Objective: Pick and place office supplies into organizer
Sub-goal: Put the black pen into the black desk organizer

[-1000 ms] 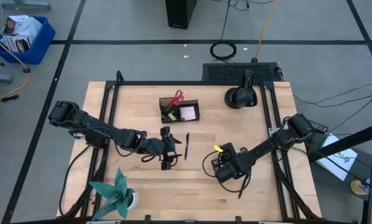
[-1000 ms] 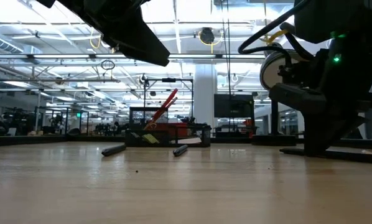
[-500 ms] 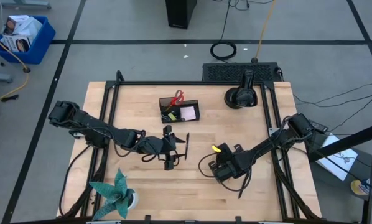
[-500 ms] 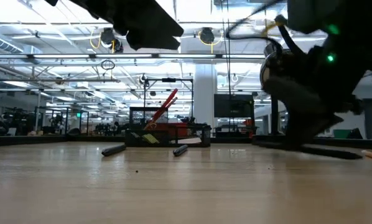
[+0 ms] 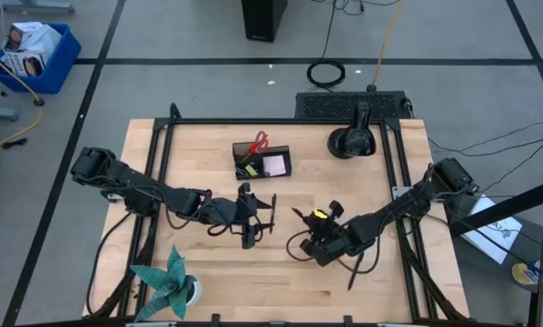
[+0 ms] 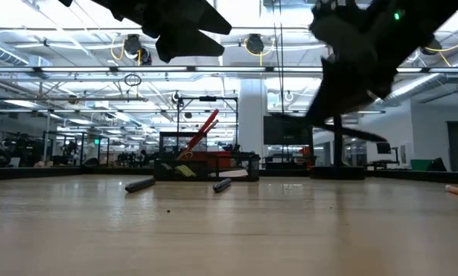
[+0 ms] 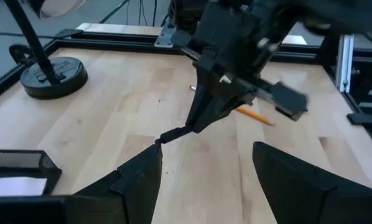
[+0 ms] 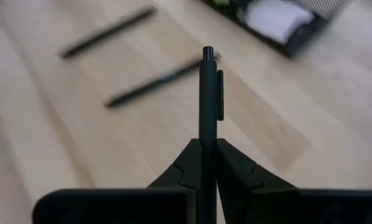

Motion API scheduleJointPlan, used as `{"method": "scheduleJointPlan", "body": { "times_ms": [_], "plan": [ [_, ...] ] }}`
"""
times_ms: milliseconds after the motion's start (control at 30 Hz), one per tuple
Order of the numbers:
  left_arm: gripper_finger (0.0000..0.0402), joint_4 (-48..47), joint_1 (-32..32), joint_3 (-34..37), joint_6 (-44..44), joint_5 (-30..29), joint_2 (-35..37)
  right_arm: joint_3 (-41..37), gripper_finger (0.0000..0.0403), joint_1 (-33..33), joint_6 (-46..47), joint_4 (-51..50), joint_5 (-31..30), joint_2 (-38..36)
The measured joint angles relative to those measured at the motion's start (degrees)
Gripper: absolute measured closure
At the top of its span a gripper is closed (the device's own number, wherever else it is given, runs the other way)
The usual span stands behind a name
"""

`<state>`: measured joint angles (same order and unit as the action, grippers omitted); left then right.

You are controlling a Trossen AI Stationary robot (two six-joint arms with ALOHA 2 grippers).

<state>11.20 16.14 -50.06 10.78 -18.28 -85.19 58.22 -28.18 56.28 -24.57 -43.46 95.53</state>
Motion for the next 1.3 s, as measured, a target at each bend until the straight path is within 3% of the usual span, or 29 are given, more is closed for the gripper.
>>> {"method": "scheduleJointPlan", "body": {
  "times_ms": [200, 433, 600, 767, 1067, 1200, 1300],
  "plan": [
    [0.0149, 1.9, 0.0, 0.0, 3.1, 0.1, 0.0, 0.1, 0.0384, -0.4, -11.5, 6.3, -1.7, -3.2],
    [0.0149, 3.2, 0.0, 0.0, 8.5, 0.0, 3.1, 0.1, 0.0384, -1.5, -16.6, 6.7, -1.8, -5.4],
    [0.0149, 2.4, 0.2, 0.0, 7.3, 1.3, 6.5, 0.1, 0.0384, -2.4, -20.6, 7.9, -3.2, -5.3],
    [0.0149, 7.4, 0.4, 1.1, 5.4, 4.9, 7.6, 0.1, 0.0384, -2.3, -27.3, 13.7, -3.5, -5.3],
    [0.0149, 40.2, -3.9, 16.4, 5.6, 19.5, 9.8, 0.1, 0.0384, -2.3, -36.0, 21.5, -3.1, -5.3],
    [0.0149, 50.9, -4.6, 23.1, 7.2, 19.3, 9.9, 0.2, 0.0384, -2.3, -37.6, 25.1, -3.2, -5.3],
    [0.0153, 53.9, -4.5, 25.9, 5.2, 18.0, 9.9, 0.2, 0.0384, -2.3, -40.2, 28.6, -3.2, -5.3]
  ]
}}
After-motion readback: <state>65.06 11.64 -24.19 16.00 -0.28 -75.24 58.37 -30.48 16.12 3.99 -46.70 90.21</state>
